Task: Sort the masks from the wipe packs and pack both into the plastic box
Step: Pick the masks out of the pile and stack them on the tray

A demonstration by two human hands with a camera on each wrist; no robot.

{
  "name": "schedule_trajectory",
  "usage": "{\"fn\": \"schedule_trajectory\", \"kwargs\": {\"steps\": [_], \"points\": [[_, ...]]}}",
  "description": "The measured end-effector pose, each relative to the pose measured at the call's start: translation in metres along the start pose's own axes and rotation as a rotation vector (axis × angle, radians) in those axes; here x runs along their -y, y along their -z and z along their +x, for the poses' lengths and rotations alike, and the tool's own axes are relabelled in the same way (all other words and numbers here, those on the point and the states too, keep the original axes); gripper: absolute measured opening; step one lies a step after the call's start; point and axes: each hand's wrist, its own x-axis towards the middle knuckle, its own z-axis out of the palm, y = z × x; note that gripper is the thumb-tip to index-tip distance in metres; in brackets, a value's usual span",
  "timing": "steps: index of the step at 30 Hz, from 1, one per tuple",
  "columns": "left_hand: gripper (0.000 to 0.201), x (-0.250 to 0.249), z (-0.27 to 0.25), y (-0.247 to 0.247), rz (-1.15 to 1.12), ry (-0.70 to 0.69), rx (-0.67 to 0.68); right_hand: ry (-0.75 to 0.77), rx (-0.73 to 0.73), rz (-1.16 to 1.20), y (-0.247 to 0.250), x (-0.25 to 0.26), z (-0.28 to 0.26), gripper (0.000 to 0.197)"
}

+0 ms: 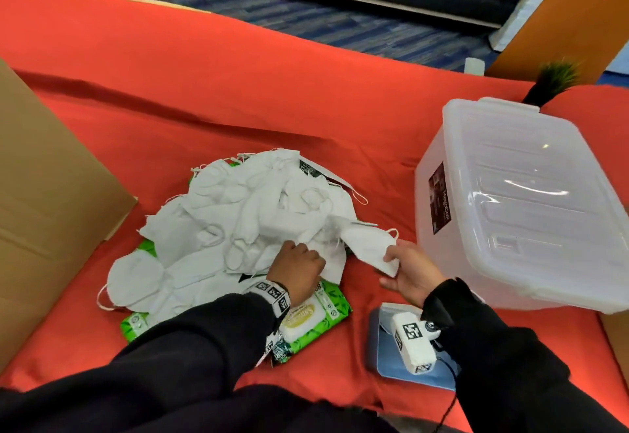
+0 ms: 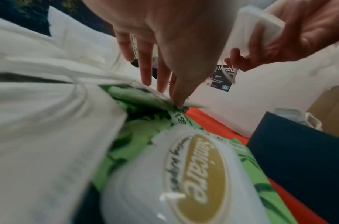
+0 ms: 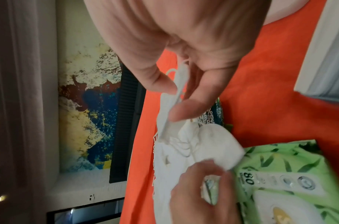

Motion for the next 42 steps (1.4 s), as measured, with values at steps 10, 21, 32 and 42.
{"fn": "schedule_trajectory", "kwargs": {"steps": [10,21,32,42], "points": [[0.012,0.052,-0.042,0.062,-1.429,0.748,-0.481,0.103,0.064,0.053,0.002,-0.022,-0.017,0.040],[0.021,0.044,-0.076,0.124,-1.871,0.552,-0.258,0.175,0.017,0.030,-0.048,-0.043,-0.019,0.040],[0.027,0.019,-0.060,0.148,-1.992,0.375,-0.395,0.323,-0.131,0.015,-0.050,-0.042,-0.027,0.035],[0.029,0.043,-0.068,0.119,-1.824,0.671,-0.311,0.468,-0.023,-0.043,-0.033,-0.037,-0.032,0.039]]}}
